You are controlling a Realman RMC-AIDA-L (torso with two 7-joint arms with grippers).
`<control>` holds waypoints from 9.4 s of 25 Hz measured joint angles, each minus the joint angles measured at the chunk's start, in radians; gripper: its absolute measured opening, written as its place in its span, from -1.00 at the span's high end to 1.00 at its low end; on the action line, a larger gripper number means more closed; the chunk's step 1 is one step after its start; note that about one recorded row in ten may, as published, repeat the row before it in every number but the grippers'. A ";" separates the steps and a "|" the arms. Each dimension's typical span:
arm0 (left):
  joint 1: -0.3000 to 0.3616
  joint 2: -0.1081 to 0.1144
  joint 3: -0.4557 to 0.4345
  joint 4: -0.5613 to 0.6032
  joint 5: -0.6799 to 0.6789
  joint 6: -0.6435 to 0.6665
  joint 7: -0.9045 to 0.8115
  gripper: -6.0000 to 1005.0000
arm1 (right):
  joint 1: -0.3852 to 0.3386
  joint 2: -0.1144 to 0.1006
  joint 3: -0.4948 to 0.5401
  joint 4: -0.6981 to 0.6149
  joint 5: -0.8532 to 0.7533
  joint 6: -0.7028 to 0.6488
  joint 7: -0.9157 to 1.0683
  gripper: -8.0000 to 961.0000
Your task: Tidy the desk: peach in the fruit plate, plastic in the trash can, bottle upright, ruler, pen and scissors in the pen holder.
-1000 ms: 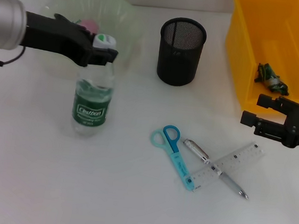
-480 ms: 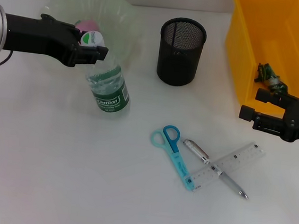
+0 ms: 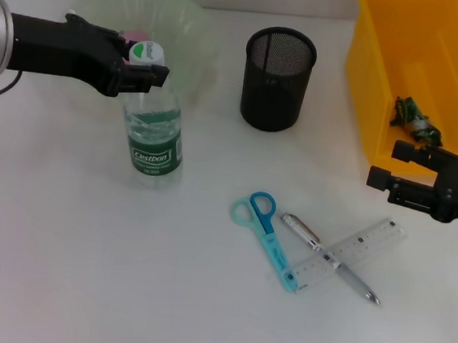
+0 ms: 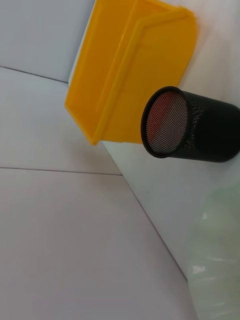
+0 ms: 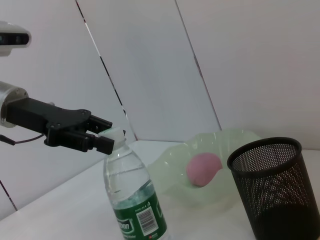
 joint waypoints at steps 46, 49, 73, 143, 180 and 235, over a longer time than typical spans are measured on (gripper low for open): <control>0.363 -0.005 0.082 -0.089 -0.702 -0.039 0.670 -0.57 | -0.020 0.000 0.005 -0.313 -0.035 -0.094 0.302 -0.70; 0.348 -0.005 0.091 -0.225 -0.736 -0.018 0.771 -0.57 | 0.013 -0.001 0.003 -0.454 -0.126 -0.116 0.456 -0.70; 0.230 0.030 0.079 -0.893 -0.743 0.166 1.337 -0.54 | 0.547 0.009 -0.624 -0.706 -0.816 -0.314 1.485 -0.70; 0.189 0.006 0.062 -0.981 -0.737 0.156 1.362 -0.53 | 0.817 0.017 -0.816 0.115 -0.609 0.254 1.491 0.43; 0.165 0.001 0.060 -1.005 -0.736 0.151 1.371 -0.53 | 0.845 0.017 -0.904 0.188 -0.550 0.311 1.490 0.43; 0.111 -0.002 0.060 -1.053 -0.736 0.137 1.391 -0.53 | 0.914 0.017 -0.966 0.244 -0.559 0.337 1.493 0.43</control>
